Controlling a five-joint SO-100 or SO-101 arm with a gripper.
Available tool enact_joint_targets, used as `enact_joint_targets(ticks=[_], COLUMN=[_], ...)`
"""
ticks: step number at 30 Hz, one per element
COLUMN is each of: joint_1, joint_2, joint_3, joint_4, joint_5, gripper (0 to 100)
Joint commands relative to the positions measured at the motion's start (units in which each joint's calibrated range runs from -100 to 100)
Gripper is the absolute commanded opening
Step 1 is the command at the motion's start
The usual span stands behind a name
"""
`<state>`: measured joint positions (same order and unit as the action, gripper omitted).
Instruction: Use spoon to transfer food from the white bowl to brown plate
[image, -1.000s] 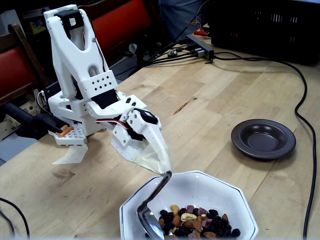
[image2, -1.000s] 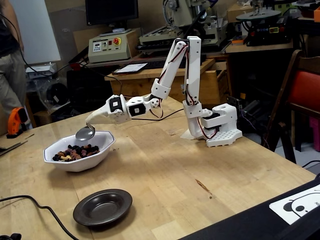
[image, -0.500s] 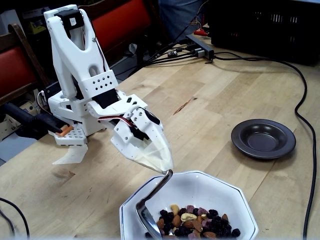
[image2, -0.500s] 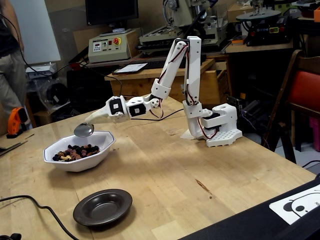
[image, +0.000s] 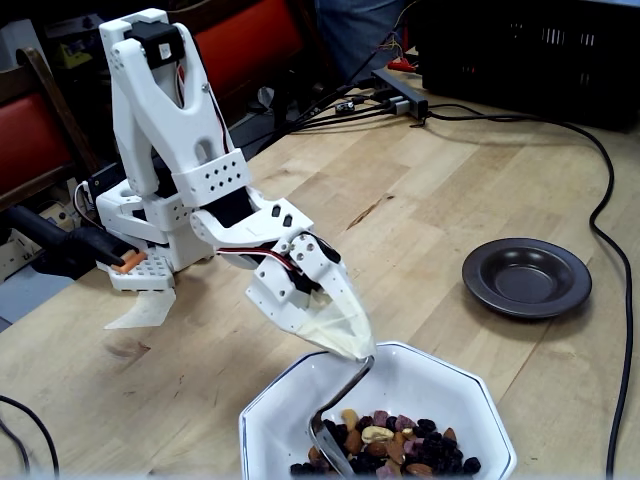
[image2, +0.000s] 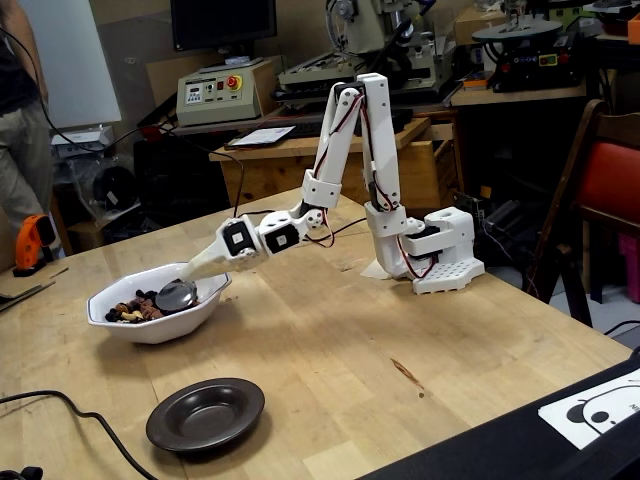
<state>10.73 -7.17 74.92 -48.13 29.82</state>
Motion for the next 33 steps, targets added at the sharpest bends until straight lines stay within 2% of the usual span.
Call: enact_joint_targets(ticks=[1,14,25,33], joint_1=[-0.1,0.2,6.6,7.7], joint_2=[-0.5,-0.7,-1.1,-0.7], joint_3=[-3.1,-3.1,-3.1,-3.1], joint_4=[-0.5,-0.8,-0.8,-0.8], joint_5=[0.2,0.5,0.6,0.6], gripper=[3,3,3,3])
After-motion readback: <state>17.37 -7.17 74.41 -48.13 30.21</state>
